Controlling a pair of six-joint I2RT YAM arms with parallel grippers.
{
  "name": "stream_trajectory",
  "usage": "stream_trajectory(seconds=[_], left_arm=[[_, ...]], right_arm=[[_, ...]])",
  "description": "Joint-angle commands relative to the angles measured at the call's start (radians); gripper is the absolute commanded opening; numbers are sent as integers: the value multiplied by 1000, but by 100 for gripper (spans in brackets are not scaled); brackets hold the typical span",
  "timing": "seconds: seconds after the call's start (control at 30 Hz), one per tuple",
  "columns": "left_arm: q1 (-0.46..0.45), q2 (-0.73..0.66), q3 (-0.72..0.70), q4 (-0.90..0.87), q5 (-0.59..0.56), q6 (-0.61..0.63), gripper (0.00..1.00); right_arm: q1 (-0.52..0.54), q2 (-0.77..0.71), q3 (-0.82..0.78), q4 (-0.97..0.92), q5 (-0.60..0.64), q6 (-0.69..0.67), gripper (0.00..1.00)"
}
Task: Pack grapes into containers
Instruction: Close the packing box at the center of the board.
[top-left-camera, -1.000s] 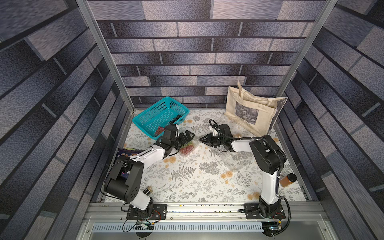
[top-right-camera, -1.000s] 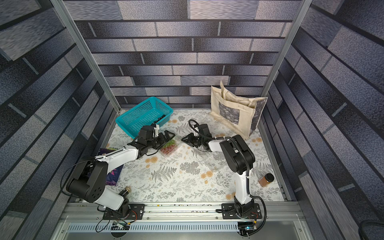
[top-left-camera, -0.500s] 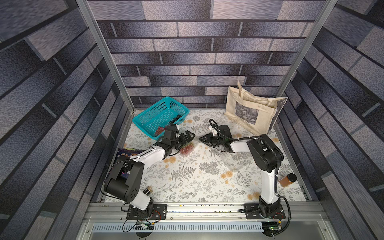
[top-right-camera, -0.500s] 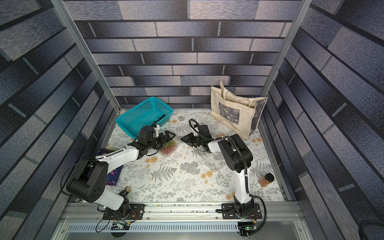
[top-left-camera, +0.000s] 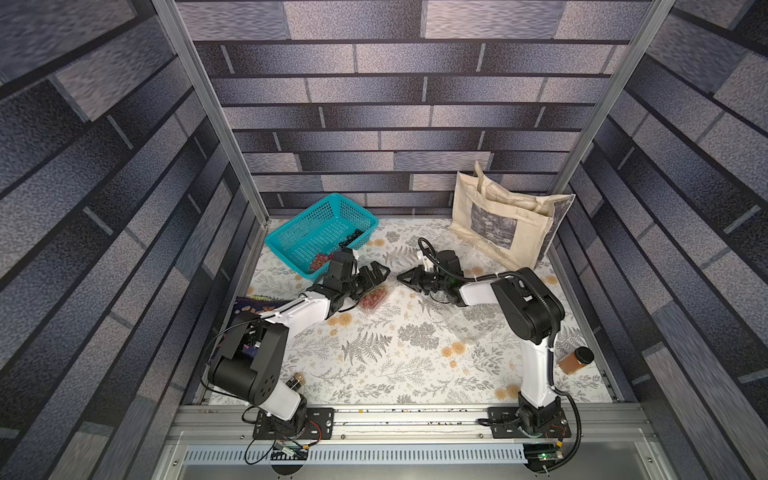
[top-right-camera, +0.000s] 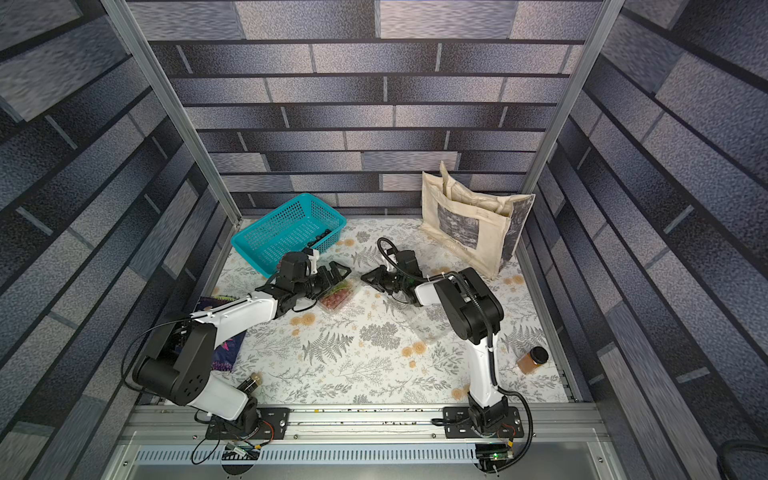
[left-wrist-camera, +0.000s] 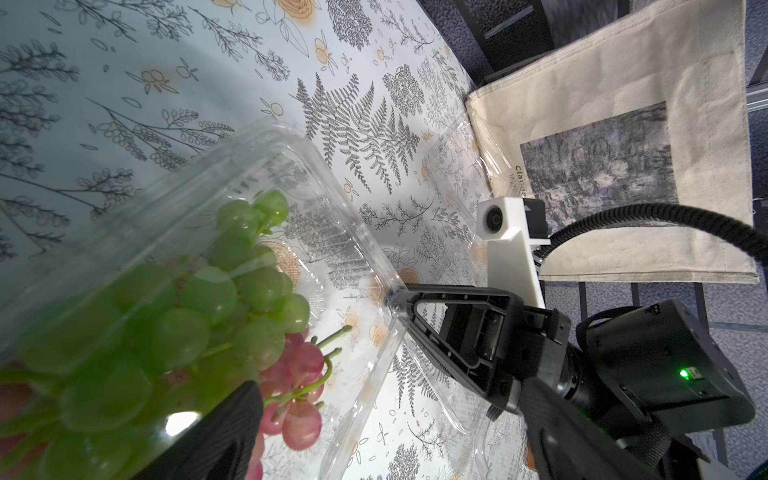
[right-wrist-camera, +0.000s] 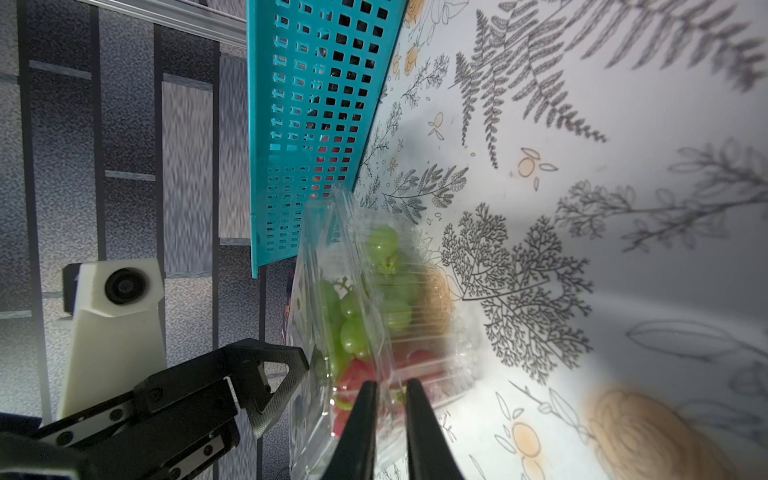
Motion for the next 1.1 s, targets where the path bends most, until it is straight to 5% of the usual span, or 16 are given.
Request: stream_trajectory(seconds=[0.0,0.47,0.7,1.07], left_arm=[[-8,5,-31,-55,-22,18,100],[2,-59,38,-169,-41,106,100],[40,-188,140,-364,-107,213,100],[114,-458,-130,-467,-160,89,100]], right_arm=[[18,39,-25,-30,12,-1,14],[23,7,-32,-49,23,-15,15],[20,-95,-28,-157,57,-89,38],[17,-233,75,-467,124,-305,83]])
